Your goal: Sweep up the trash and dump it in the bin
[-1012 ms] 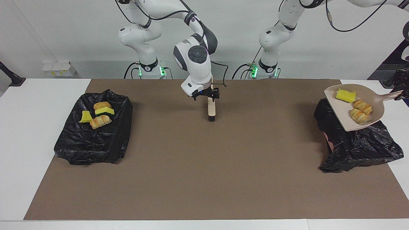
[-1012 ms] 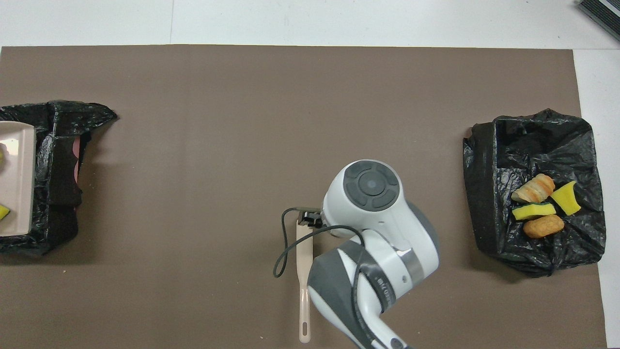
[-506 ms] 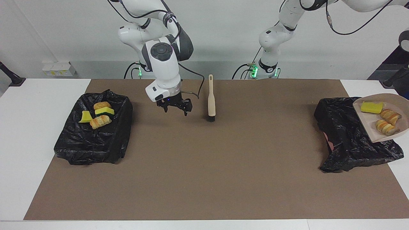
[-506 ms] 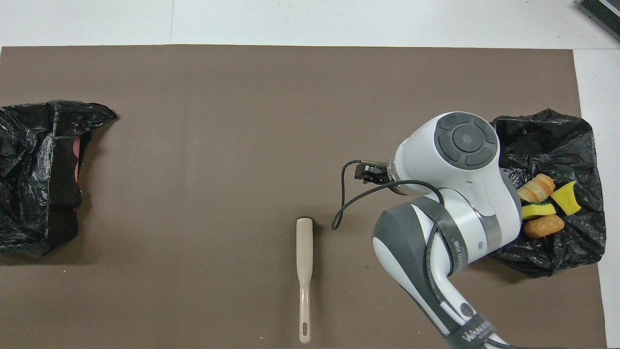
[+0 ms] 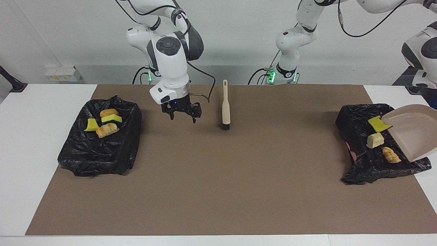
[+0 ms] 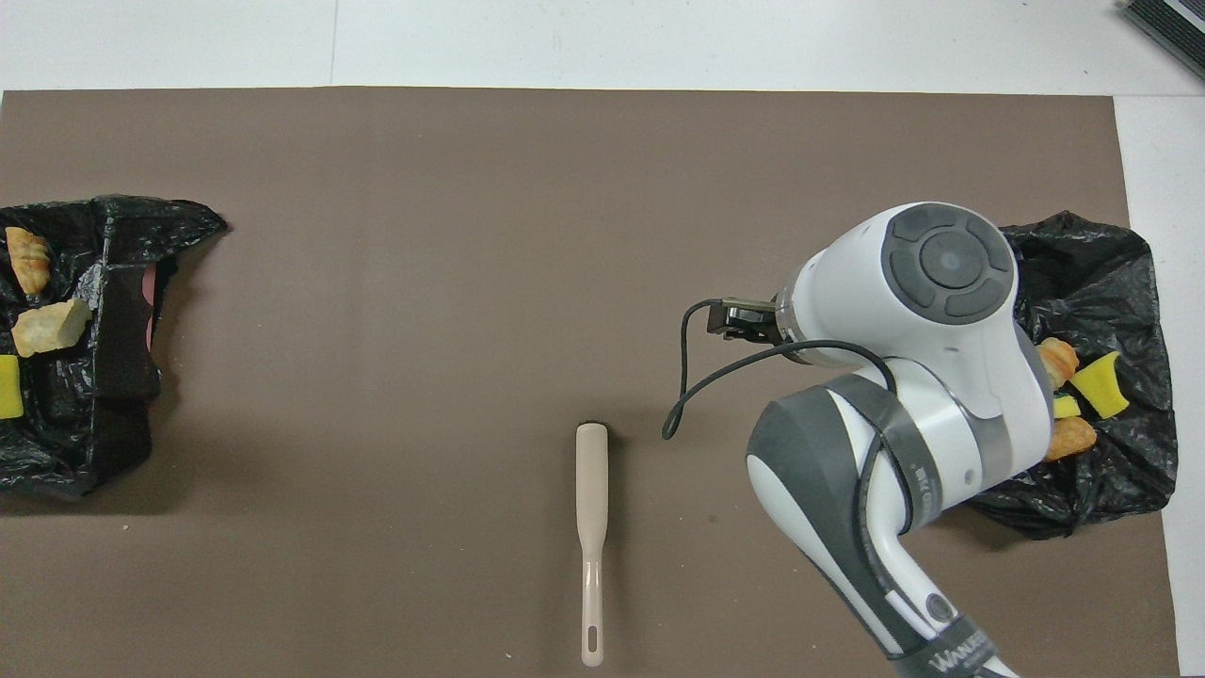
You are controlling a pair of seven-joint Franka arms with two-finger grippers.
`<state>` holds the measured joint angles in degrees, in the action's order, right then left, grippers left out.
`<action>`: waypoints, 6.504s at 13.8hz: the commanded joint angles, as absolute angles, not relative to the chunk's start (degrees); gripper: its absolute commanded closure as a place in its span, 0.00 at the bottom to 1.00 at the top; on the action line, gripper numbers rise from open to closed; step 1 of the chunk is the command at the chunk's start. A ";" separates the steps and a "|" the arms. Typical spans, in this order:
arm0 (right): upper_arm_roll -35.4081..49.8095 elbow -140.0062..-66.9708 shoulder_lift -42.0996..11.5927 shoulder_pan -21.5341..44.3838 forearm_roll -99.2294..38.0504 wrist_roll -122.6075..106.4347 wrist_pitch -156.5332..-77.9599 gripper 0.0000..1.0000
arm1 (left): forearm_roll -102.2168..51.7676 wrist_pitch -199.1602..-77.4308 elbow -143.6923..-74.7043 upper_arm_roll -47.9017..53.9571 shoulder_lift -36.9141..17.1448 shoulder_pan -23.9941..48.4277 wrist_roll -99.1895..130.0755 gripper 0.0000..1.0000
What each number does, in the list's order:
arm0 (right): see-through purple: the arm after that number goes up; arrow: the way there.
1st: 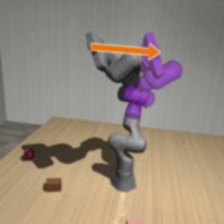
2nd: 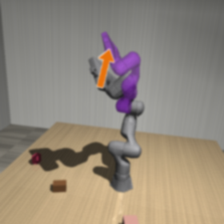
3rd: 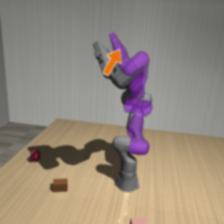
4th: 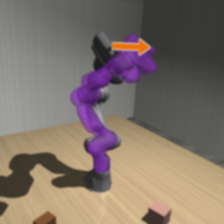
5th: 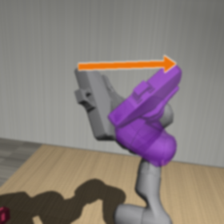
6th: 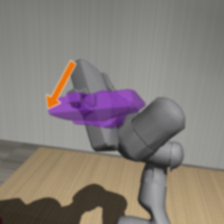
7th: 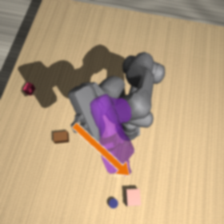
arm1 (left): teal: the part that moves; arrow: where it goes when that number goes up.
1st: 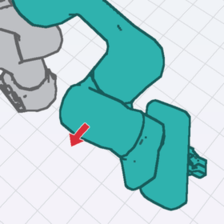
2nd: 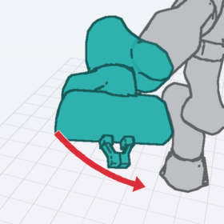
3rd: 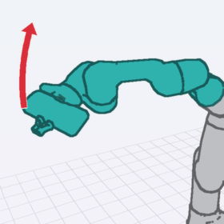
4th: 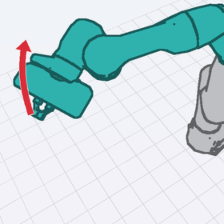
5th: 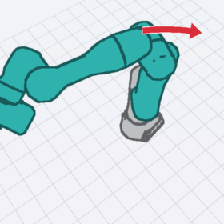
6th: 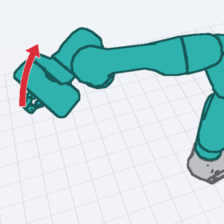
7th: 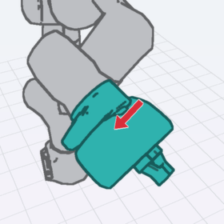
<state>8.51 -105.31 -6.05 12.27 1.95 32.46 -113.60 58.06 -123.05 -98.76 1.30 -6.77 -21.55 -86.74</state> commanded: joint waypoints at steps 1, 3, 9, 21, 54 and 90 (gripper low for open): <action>8.62 -103.72 -4.23 9.50 3.16 28.84 -111.89 0.00 | 63.71 -122.00 -101.43 0.70 -3.26 -20.48 -84.46 1.00; 8.61 -103.62 -1.60 6.96 2.99 24.63 -110.40 0.00 | 63.81 -120.86 -101.16 1.23 -1.24 -20.30 -86.65 1.00; 8.00 -102.75 5.88 2.03 2.02 18.38 -101.88 0.00 | 46.08 -110.32 -98.18 1.84 0.44 -18.28 -83.33 1.00; -4.40 -90.81 5.47 3.17 0.00 6.24 -85.79 0.00 | 10.84 -91.06 -101.94 5.71 3.86 -9.43 -24.84 1.00; -5.10 -90.88 5.71 0.62 -0.18 -0.09 -88.07 0.00 | -2.11 -123.40 -101.69 4.22 -15.21 23.83 30.58 0.00; -5.80 -91.67 6.24 2.81 0.27 0.62 -87.45 0.00 | -0.53 -87.28 -92.56 4.83 1.50 -1.23 -4.99 0.00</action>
<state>-6.54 -91.33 5.58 3.88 0.37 1.76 -87.98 -1.48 -88.03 -91.74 5.42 0.32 -1.68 -2.14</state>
